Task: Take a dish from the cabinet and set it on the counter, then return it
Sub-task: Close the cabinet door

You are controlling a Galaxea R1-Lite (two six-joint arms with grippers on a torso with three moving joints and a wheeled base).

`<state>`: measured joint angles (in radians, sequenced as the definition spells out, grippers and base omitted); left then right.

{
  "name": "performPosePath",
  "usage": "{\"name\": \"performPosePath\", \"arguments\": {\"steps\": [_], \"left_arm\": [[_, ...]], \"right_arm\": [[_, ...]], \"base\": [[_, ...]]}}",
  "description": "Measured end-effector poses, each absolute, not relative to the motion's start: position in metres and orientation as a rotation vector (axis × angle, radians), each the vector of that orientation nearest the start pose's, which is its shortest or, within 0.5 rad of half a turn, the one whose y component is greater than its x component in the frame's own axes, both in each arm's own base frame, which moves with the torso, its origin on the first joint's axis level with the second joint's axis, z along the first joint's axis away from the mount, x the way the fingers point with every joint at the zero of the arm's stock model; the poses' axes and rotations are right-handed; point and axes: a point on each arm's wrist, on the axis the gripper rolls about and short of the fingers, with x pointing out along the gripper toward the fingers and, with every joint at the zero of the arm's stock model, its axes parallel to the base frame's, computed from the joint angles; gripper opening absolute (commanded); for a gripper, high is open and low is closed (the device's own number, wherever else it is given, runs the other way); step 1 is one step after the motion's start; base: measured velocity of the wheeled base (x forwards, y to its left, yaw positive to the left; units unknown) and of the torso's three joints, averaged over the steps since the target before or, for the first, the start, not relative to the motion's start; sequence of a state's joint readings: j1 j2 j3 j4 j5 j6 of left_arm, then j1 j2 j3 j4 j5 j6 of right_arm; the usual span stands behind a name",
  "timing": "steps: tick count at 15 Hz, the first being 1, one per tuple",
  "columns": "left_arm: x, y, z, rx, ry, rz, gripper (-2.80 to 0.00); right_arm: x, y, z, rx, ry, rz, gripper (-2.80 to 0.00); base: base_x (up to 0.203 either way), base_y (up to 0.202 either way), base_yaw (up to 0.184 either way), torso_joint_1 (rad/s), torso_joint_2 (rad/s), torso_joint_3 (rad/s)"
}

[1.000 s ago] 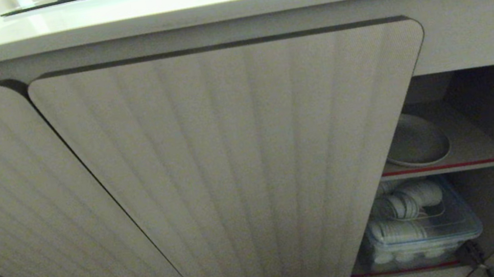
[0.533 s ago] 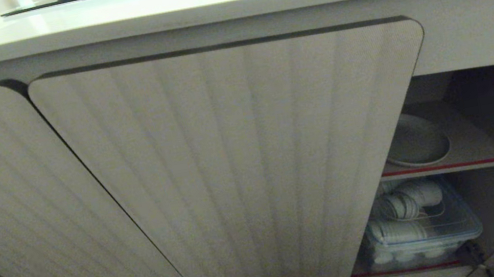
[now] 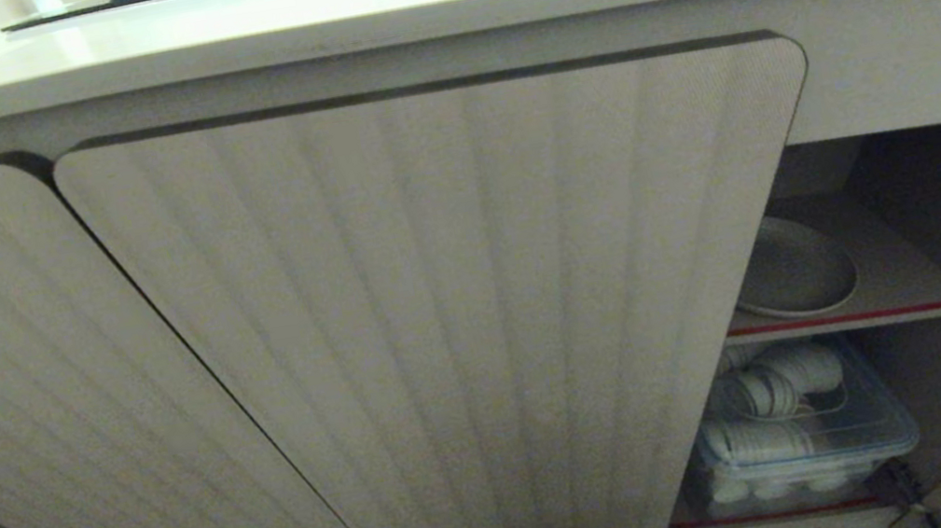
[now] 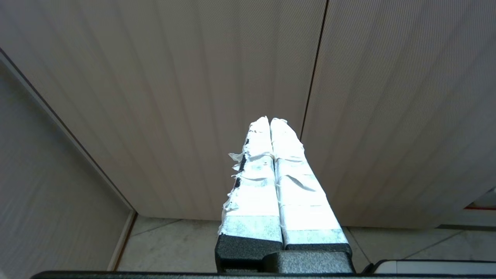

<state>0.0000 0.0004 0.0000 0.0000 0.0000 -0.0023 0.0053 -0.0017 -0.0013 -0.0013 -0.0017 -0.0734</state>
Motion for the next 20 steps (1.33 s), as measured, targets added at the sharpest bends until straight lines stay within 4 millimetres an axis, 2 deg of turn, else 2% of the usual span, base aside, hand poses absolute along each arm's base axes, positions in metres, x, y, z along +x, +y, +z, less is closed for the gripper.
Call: {"name": "performPosePath", "arguments": {"steps": [13,20], "left_arm": [[-0.0228,0.0,0.0755,-0.003,0.0,0.0,-2.8],[-0.0228,0.0,0.0755,-0.003,0.0,0.0,-2.8]], "right_arm": [[-0.023,-0.0002,0.076,-0.073,-0.005,0.004,-2.8],[-0.023,-0.0002,0.0759,-0.073,-0.004,0.004,-2.8]], "base": [[0.0,0.0,0.0,0.0,0.0,0.0],[-0.186,0.0,-0.001,0.001,0.0,0.002]]}}
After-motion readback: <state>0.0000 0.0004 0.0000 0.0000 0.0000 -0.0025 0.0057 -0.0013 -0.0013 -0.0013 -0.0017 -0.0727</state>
